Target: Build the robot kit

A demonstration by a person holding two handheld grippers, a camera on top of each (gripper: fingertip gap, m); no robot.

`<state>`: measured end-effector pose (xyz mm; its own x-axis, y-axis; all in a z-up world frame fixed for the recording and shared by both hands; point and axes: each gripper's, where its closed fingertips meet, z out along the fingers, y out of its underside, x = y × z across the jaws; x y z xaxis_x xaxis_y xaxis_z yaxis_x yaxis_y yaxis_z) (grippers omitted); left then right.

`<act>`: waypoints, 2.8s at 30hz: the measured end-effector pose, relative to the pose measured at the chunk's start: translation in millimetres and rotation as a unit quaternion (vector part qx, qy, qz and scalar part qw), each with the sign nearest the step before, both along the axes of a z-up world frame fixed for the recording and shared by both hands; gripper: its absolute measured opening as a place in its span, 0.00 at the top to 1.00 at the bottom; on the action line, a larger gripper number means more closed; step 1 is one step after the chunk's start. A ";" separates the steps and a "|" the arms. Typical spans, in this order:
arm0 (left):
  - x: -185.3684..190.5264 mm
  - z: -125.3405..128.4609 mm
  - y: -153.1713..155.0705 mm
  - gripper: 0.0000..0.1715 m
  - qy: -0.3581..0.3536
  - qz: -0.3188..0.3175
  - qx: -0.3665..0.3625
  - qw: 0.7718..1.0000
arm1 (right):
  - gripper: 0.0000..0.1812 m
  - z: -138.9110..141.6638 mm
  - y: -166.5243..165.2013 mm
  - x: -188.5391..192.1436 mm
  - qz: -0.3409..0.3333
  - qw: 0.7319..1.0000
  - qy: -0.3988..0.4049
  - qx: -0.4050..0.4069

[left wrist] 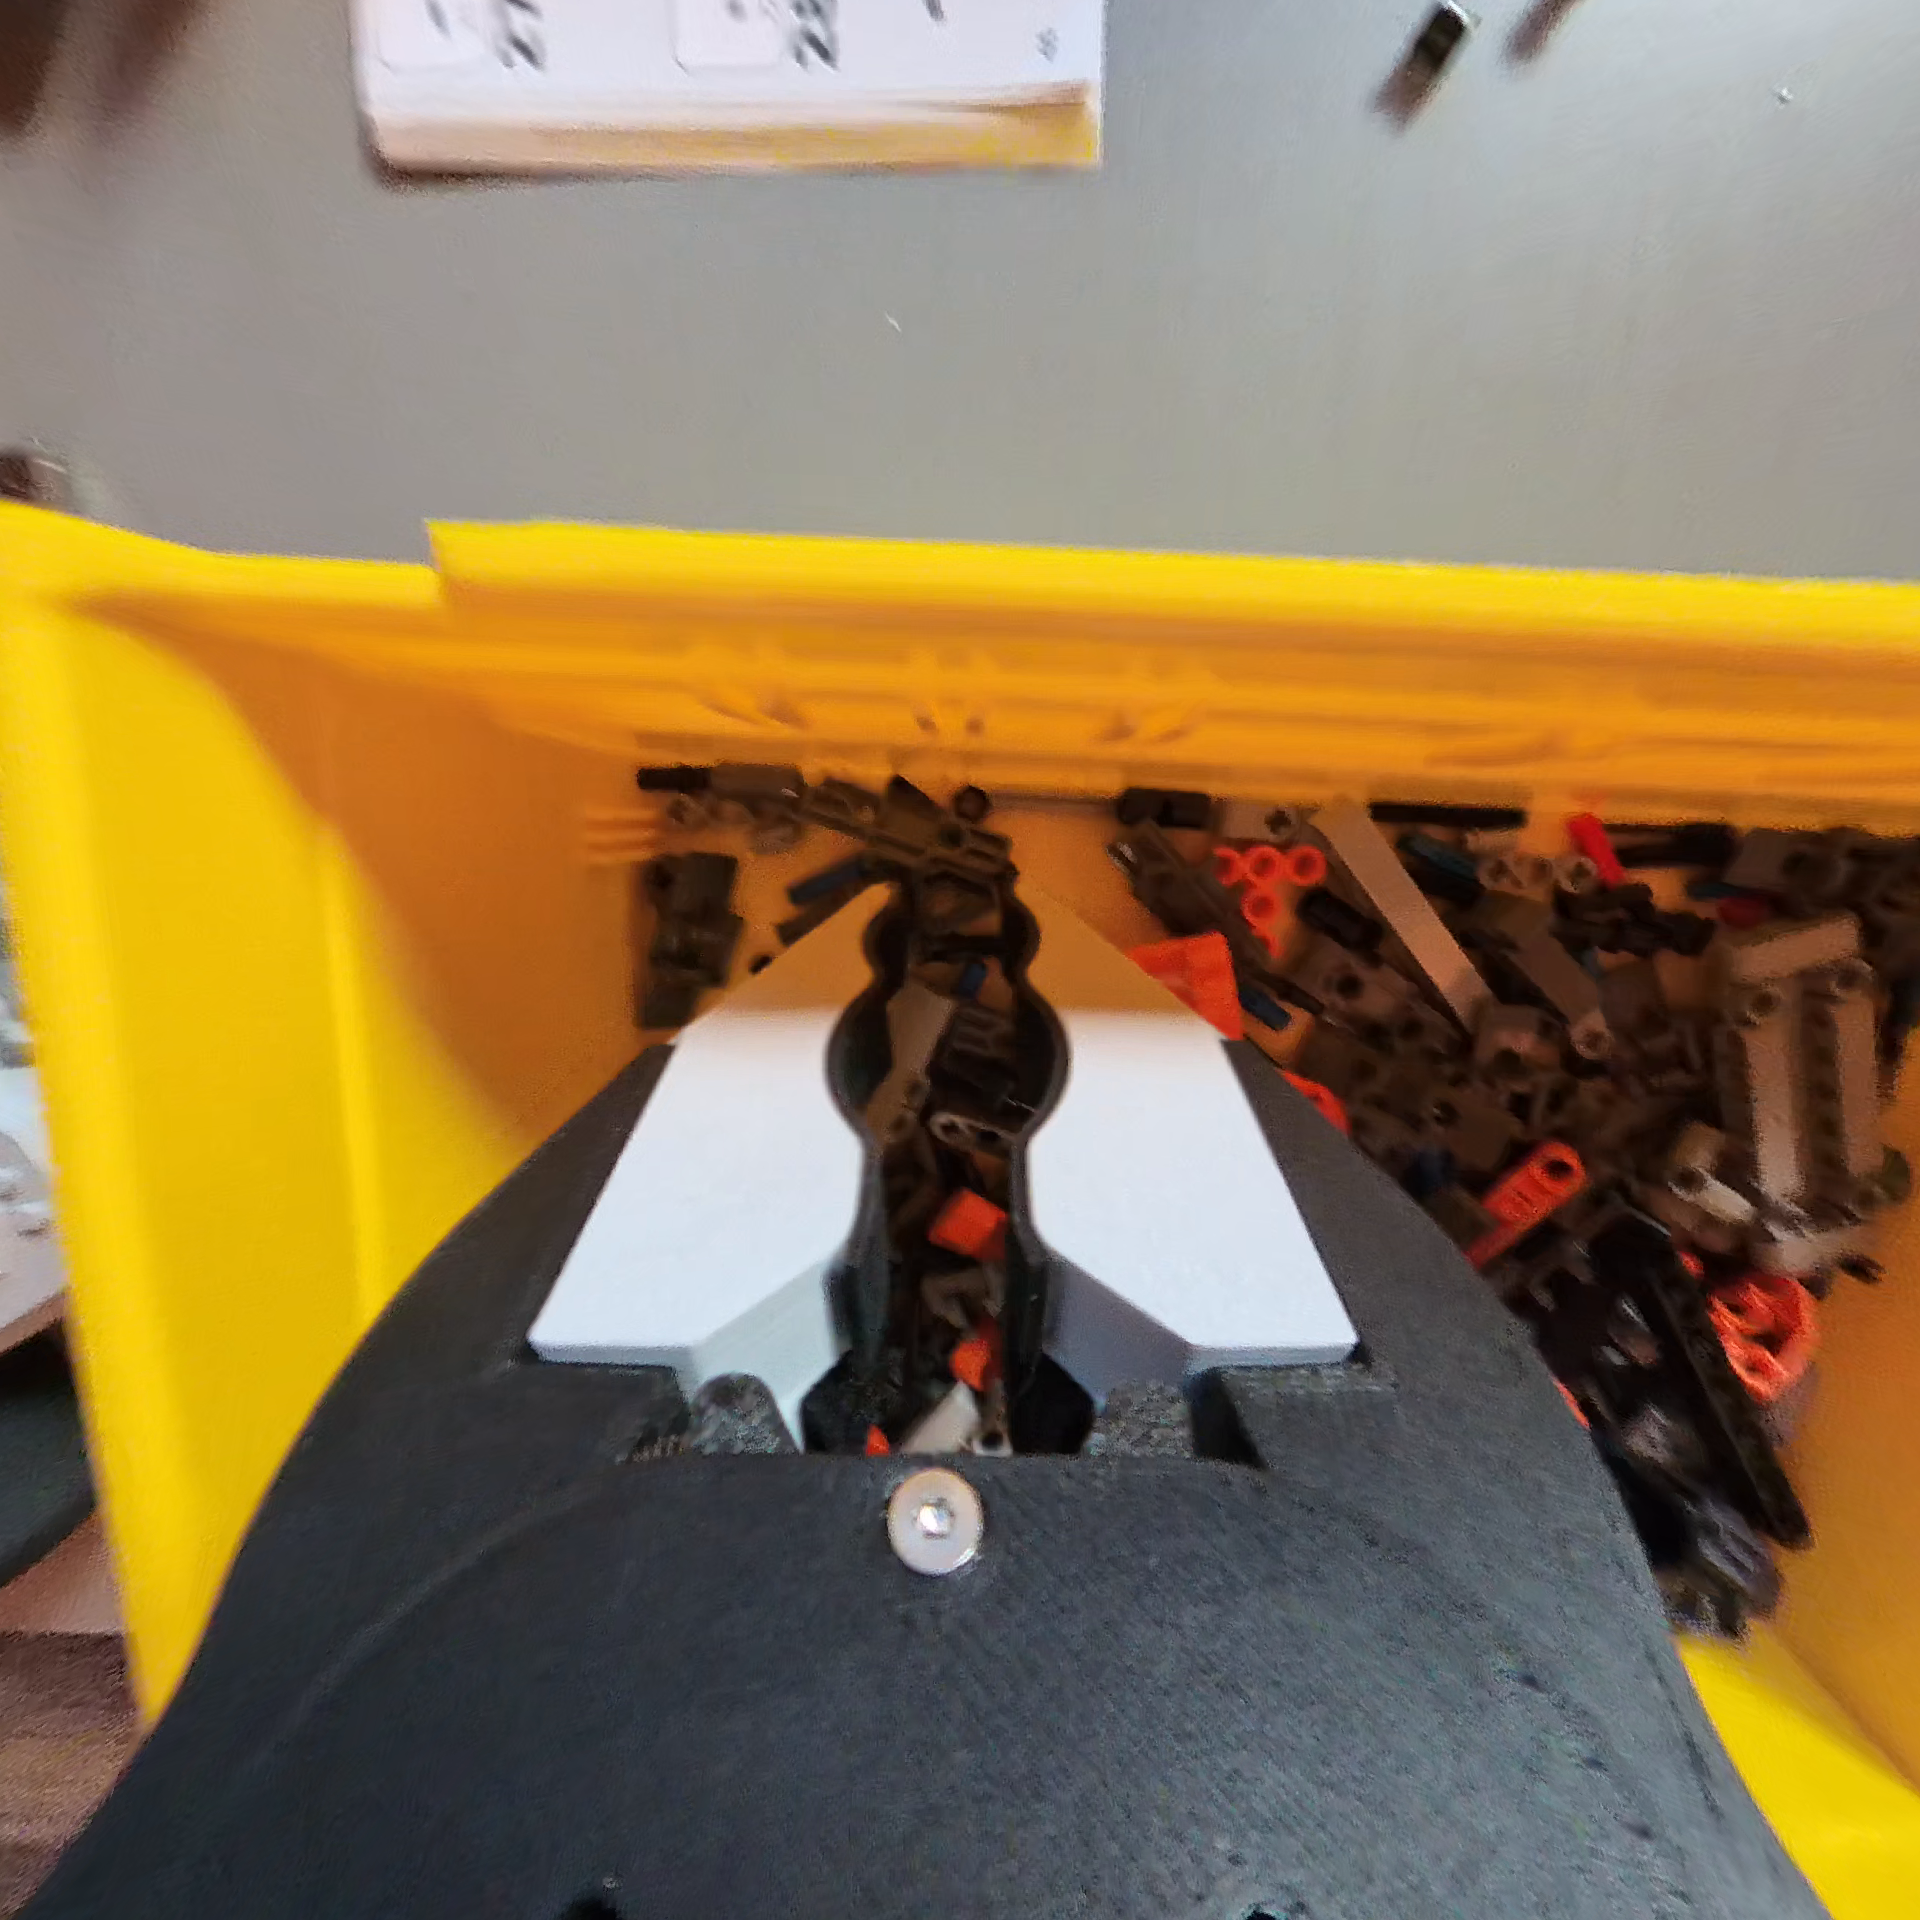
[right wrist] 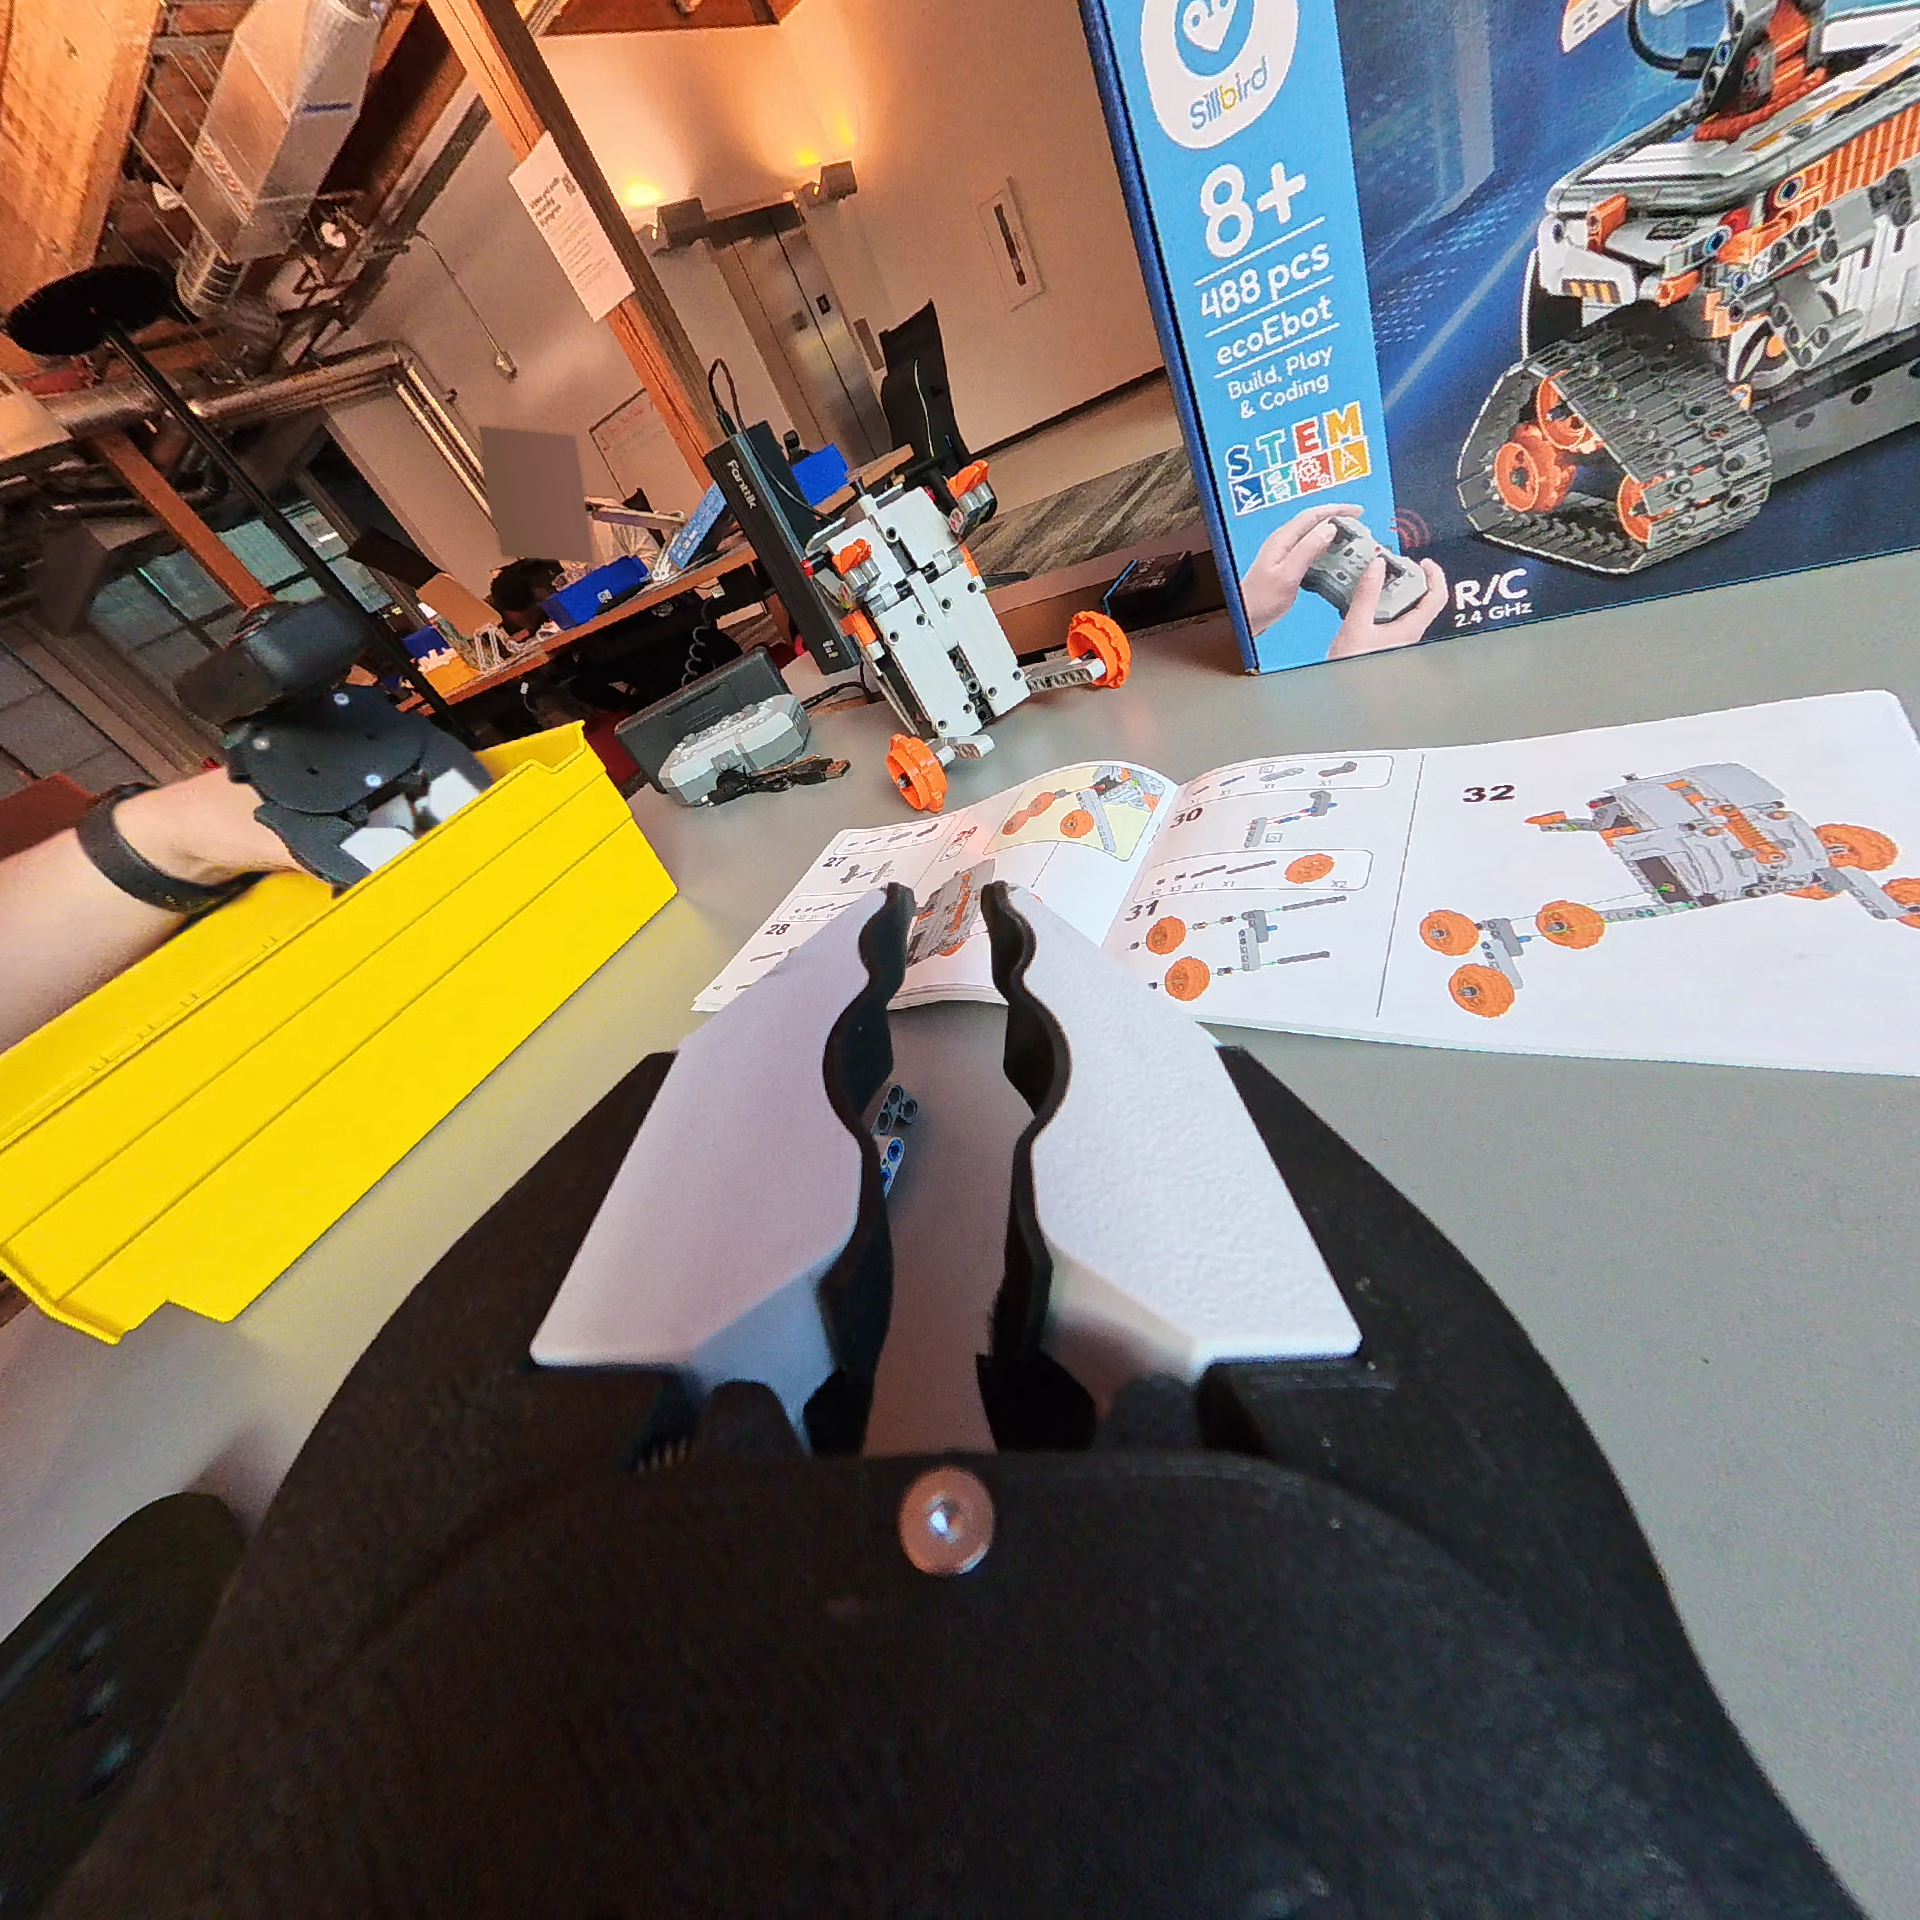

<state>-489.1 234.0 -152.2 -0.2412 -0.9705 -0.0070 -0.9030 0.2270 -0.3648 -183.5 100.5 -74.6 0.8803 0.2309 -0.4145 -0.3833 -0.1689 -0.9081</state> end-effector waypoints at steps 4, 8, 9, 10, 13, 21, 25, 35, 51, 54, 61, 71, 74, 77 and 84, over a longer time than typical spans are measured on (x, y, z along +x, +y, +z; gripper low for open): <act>-29.2 -0.1 -25.6 1.00 0.048 -0.046 -0.060 0.996 | 0.92 0.7 -0.2 -0.5 0.003 1.000 0.004 0.002; -17.3 10.6 -9.2 0.80 -0.004 -0.015 -0.036 0.999 | 0.92 0.5 1.0 -2.2 0.008 1.000 0.003 0.001; -8.3 13.1 -0.2 0.73 -0.021 0.013 -0.035 0.999 | 0.92 0.5 1.2 -2.8 0.009 1.000 0.002 0.001; 0.8 15.2 5.2 0.68 -0.038 0.034 -0.042 0.998 | 0.92 0.6 1.4 -3.1 0.009 1.000 0.001 0.001; 17.7 14.0 7.9 0.68 -0.060 0.040 -0.052 0.996 | 0.92 0.2 0.8 -3.1 0.008 1.000 -0.002 0.000; -9.4 -6.3 -11.2 0.85 0.028 -0.035 -0.042 0.998 | 0.92 -0.1 1.2 -1.1 0.007 1.000 0.004 0.000; -22.4 3.9 -20.7 0.82 0.014 -0.045 -0.043 0.998 | 0.92 -1.6 2.7 -4.3 0.015 1.000 0.000 -0.004; -71.8 41.2 44.2 0.62 0.038 0.042 0.087 0.995 | 0.92 -0.6 2.3 -7.4 0.021 1.000 -0.004 -0.003; -69.3 -5.7 21.8 0.75 0.144 0.105 0.030 0.983 | 0.92 -0.5 2.5 -13.5 0.037 0.999 -0.005 -0.004; -72.6 -6.3 4.3 0.79 0.148 0.094 0.014 0.985 | 0.92 1.5 1.9 -14.0 0.039 0.999 -0.002 0.000; -77.2 19.7 -32.3 0.92 0.109 0.102 -0.028 0.988 | 0.92 4.0 0.8 -16.9 0.050 0.999 0.006 0.005; -113.4 30.5 11.0 0.62 0.149 0.226 0.010 0.962 | 0.92 7.1 -0.6 -19.3 0.059 0.998 0.008 0.011; -111.6 20.5 13.7 0.58 0.166 0.251 0.006 0.954 | 0.92 8.8 -1.2 -18.7 0.060 0.998 0.012 0.015; -111.4 12.2 11.9 0.56 0.202 0.269 -0.018 0.942 | 0.92 8.4 -1.0 -19.4 0.062 0.998 0.012 0.014; -63.5 -4.8 1.1 0.77 0.158 0.263 -0.139 0.942 | 0.92 10.7 -2.9 -19.0 0.061 0.998 0.013 0.019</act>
<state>-552.7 235.1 -157.0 0.3258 -0.9099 0.2570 -0.9372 -0.3465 -0.0388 -202.5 97.6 -63.8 0.8341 0.3509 -0.4257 -0.3854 -0.1814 -0.9047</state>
